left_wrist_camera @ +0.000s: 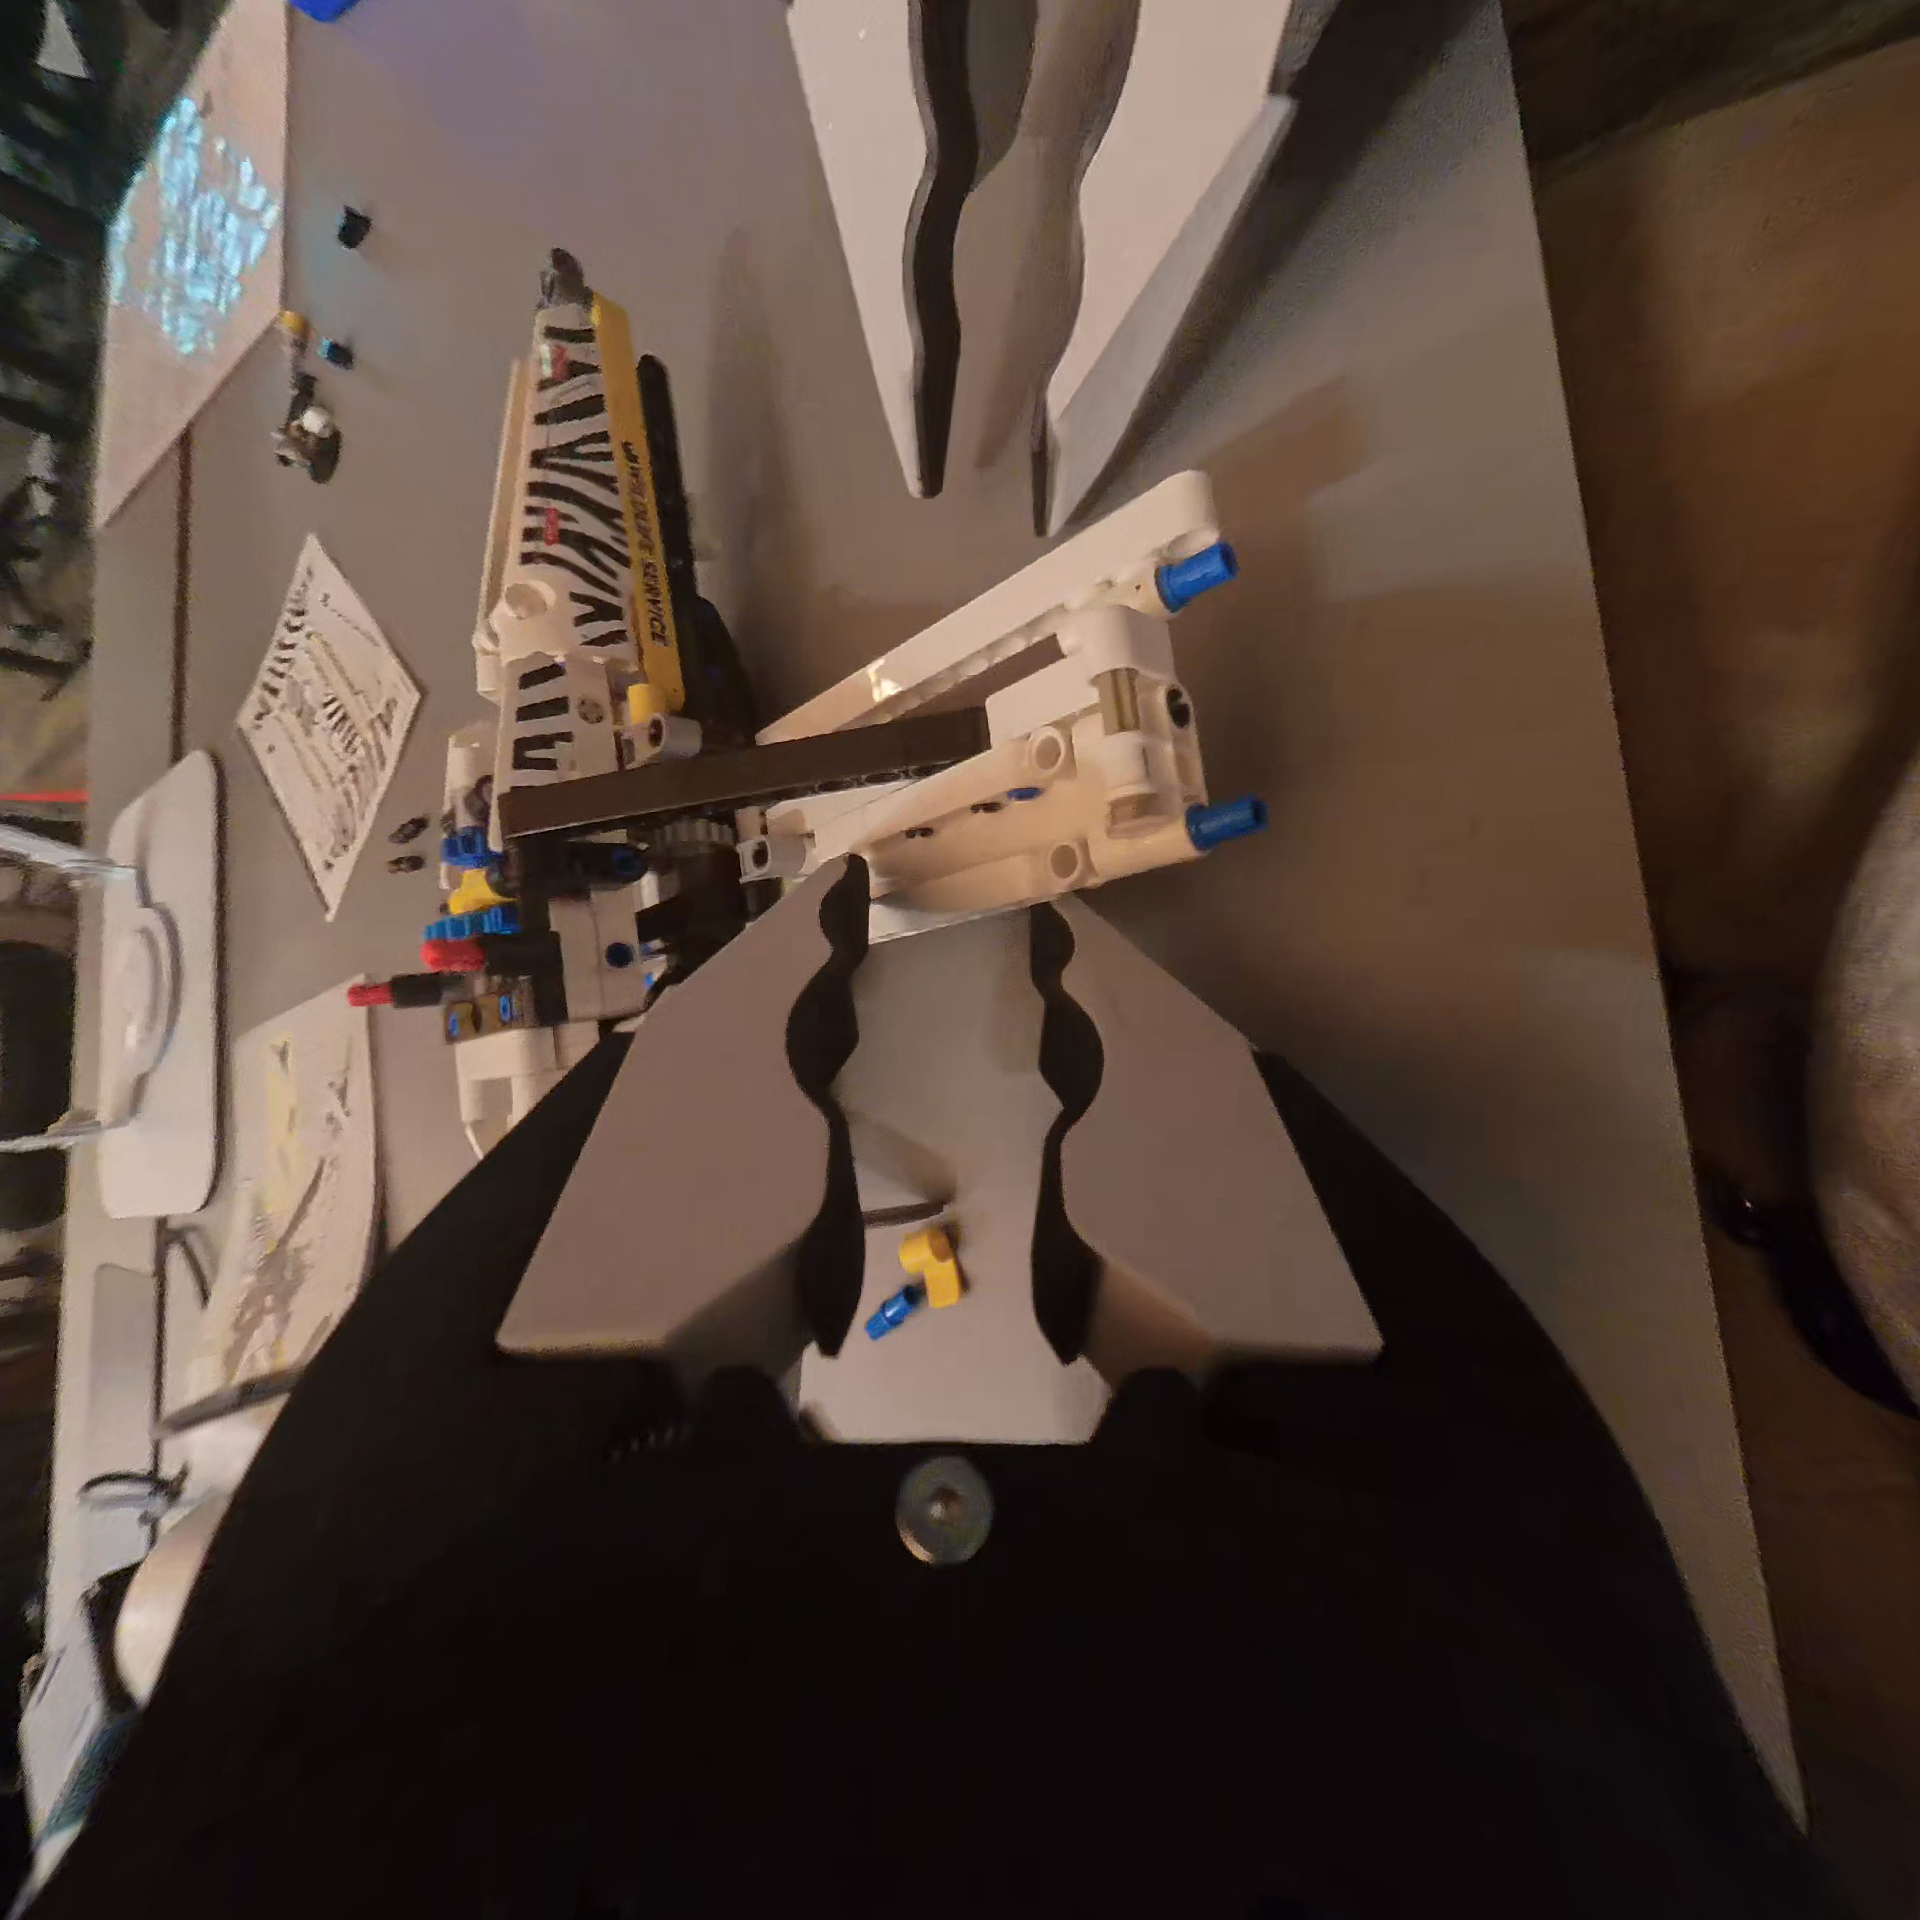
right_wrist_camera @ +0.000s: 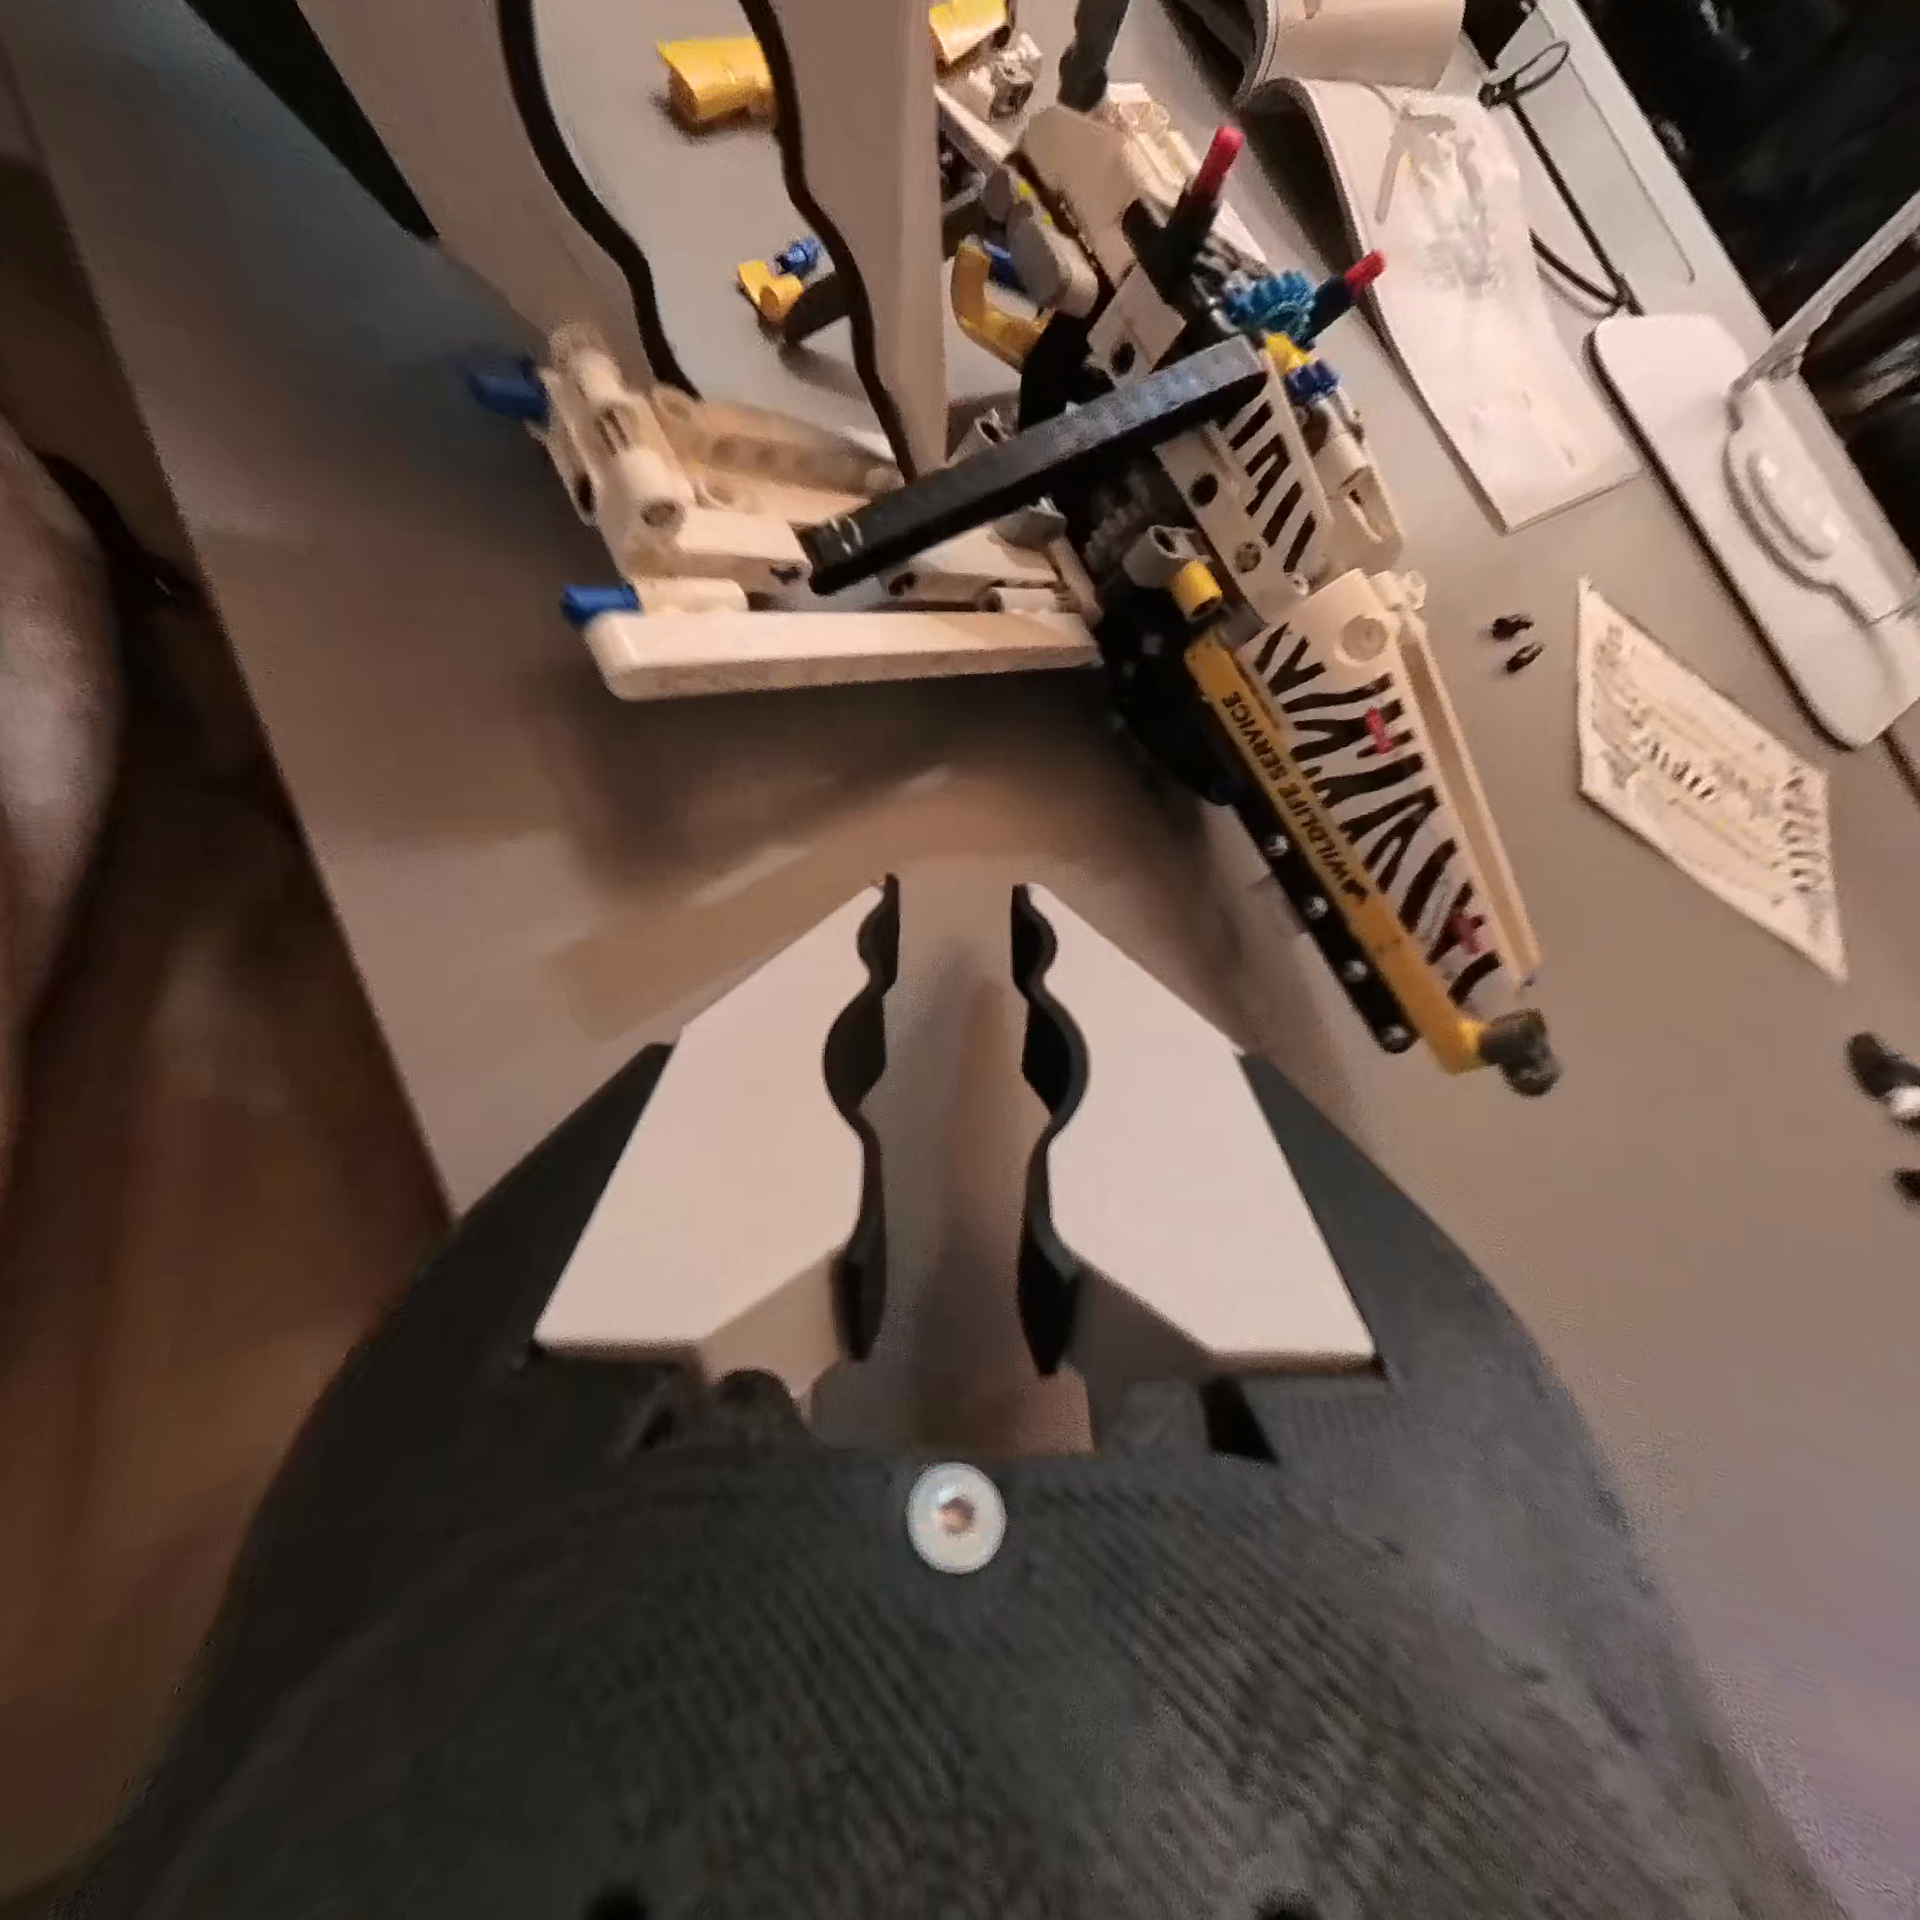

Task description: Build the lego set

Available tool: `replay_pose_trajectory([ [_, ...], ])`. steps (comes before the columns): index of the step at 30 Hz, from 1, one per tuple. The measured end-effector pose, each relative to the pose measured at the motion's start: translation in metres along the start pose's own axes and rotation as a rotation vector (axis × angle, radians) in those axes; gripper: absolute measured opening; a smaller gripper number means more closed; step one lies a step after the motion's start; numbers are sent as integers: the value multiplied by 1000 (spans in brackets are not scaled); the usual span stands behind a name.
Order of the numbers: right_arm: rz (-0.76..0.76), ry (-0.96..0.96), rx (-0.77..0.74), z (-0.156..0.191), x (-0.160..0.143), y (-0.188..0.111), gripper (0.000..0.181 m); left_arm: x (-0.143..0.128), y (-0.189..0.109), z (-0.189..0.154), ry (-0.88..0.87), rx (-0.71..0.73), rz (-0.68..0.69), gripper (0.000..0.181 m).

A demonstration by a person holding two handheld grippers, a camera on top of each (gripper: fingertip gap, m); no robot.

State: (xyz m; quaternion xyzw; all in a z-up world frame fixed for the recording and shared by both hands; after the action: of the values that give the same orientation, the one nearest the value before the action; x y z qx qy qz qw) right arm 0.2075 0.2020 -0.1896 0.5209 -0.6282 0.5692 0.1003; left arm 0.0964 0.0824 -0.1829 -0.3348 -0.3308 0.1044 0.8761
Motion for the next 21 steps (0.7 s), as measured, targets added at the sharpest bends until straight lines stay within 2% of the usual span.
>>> replay_pose_trajectory([
  [7,-148,236,25,3,-1,-24,23,2,4,14,-144,-232,-43,35],
  [13,-264,258,119,17,10,-27,32,-5,-1,13,-251,-269,-117,38],
  [16,-247,252,174,25,17,-19,33,-6,1,10,-247,-285,-102,40],
  [21,-128,238,183,29,16,-6,33,-2,3,13,-262,-313,-118,46],
])
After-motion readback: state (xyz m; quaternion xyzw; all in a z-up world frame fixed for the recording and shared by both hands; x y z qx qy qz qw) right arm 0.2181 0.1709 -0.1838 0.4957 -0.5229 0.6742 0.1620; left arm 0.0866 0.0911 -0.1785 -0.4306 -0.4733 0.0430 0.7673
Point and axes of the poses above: each gripper's, where its closed fingertips meet, y out along the fingers, x out of its top, z = x × y across the jaws, the point moved 8 cm from there along -y, back along the fingers, and after that the axes turned 3 degrees about x, right-handed, at the moved point
